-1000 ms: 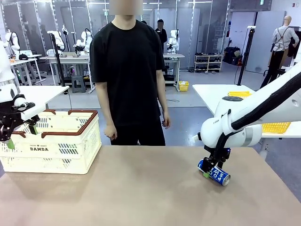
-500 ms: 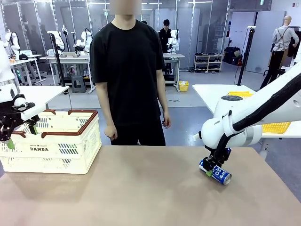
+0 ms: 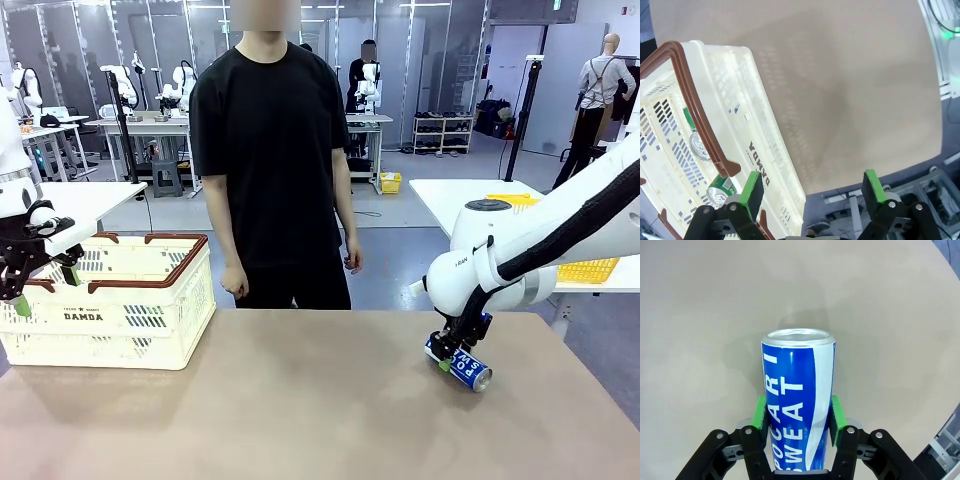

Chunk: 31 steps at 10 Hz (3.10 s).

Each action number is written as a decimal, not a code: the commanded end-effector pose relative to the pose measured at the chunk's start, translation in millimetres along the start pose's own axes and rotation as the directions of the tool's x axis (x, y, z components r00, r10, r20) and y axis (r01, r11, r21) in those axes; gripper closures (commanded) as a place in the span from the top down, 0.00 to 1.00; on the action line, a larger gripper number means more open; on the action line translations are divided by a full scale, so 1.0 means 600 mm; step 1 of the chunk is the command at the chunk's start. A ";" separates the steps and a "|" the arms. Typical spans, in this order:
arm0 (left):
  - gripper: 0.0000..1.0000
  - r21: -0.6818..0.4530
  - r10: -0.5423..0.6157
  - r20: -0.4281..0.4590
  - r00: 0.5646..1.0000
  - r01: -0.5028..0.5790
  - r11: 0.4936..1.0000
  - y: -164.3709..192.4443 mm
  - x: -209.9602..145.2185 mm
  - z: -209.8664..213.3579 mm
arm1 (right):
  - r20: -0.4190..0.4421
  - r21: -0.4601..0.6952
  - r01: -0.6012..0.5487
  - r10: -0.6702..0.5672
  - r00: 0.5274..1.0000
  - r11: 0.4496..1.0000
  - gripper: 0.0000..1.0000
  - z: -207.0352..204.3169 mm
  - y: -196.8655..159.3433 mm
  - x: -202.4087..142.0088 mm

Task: Place the drinks into the Shopping basket.
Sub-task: Pick up one drink and place it into the Shopping basket.

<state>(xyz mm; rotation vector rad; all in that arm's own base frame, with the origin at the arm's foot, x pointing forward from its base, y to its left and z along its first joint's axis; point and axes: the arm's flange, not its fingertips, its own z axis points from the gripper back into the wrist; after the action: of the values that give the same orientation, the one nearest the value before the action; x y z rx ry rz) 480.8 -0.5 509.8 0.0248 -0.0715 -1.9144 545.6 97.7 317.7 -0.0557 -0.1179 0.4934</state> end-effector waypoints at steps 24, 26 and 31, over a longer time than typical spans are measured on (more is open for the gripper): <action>1.00 -0.008 0.014 -0.005 1.000 -0.014 1.000 -0.002 0.001 0.004 | 0.043 -0.065 -0.197 0.200 0.979 0.978 0.18 0.025 0.440 0.108; 1.00 -0.008 0.014 -0.005 1.000 -0.014 1.000 -0.002 0.001 0.004 | 0.033 -0.064 -0.195 0.197 0.980 0.979 0.18 0.020 0.440 0.113; 1.00 -0.008 0.014 -0.005 1.000 -0.014 1.000 -0.002 0.001 0.004 | 0.031 -0.077 -0.185 0.188 0.982 0.980 0.18 0.008 0.436 0.118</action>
<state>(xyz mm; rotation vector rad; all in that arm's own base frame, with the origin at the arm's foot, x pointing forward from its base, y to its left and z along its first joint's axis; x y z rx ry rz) 480.7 -0.5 510.1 0.0245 -0.0720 -1.9145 479.3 353.6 308.6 -0.1135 -0.1405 0.7123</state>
